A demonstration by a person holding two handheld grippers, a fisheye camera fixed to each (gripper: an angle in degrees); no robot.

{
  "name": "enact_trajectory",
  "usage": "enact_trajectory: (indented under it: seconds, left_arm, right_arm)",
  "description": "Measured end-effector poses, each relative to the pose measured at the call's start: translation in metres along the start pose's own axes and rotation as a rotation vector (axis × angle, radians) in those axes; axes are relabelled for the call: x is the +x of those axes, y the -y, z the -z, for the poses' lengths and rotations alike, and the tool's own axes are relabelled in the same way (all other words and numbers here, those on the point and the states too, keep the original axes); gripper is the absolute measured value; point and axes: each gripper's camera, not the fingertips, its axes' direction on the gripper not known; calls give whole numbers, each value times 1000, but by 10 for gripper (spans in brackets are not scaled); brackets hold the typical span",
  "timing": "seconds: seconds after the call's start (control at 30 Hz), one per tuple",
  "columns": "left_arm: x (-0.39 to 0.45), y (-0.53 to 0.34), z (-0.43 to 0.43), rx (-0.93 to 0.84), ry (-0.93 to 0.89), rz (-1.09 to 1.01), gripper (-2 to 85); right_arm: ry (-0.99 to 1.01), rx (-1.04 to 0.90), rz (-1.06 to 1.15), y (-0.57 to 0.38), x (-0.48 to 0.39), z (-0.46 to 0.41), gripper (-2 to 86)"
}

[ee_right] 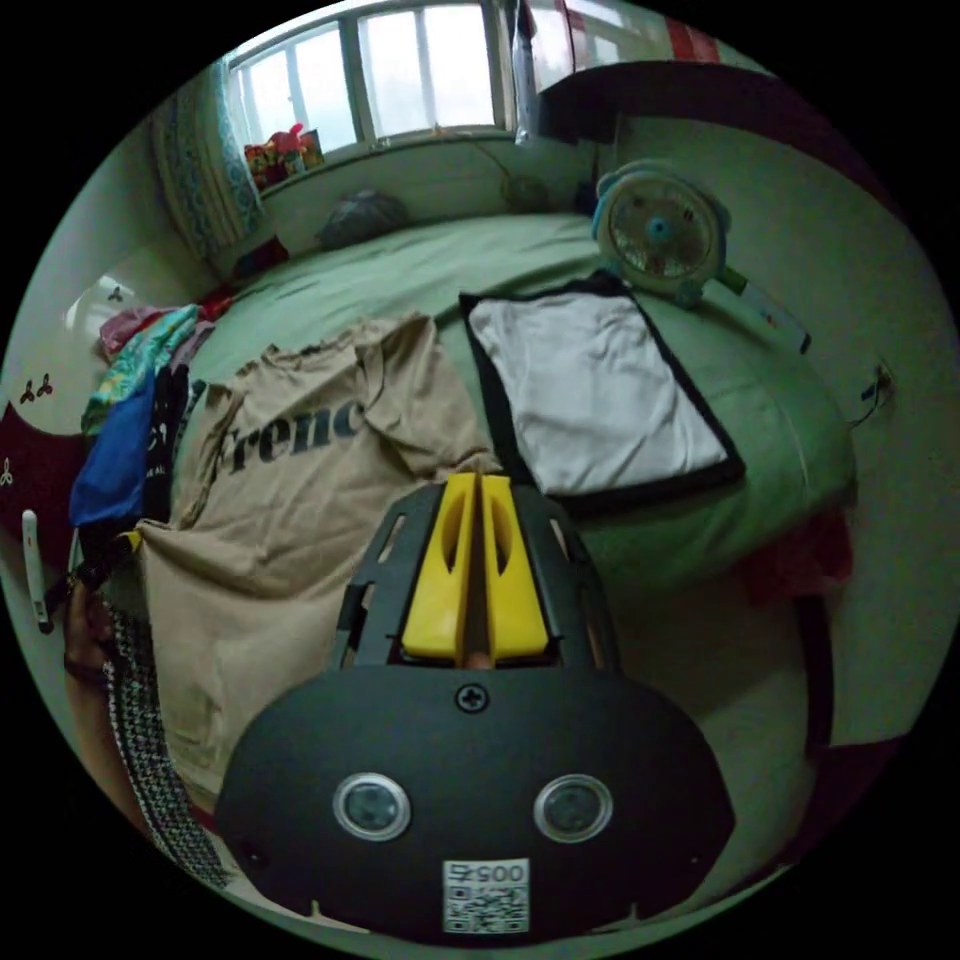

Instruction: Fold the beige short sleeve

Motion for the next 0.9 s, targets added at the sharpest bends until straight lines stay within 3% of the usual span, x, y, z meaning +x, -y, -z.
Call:
enact_trajectory:
  seconds: [0.2, 0.37, 0.63, 0.9]
  left_arm:
    - [-12, 59, 18, 92, 64, -32, 10]
    - [-27, 81, -7, 30, 58, 46, 25]
    - [-34, 4, -4, -24, 19, -96, 58]
    - [-41, -65, -19, -121, -44, -47, 68]
  right_arm:
    - [-108, 97, 57, 70, -21, -7, -7]
    - [-170, -8, 32, 99, -32, -45, 11]
    - [-50, -58, 104, 29, -3, -27, 50]
    - [4, -180, 44, -33, 5, -35, 80]
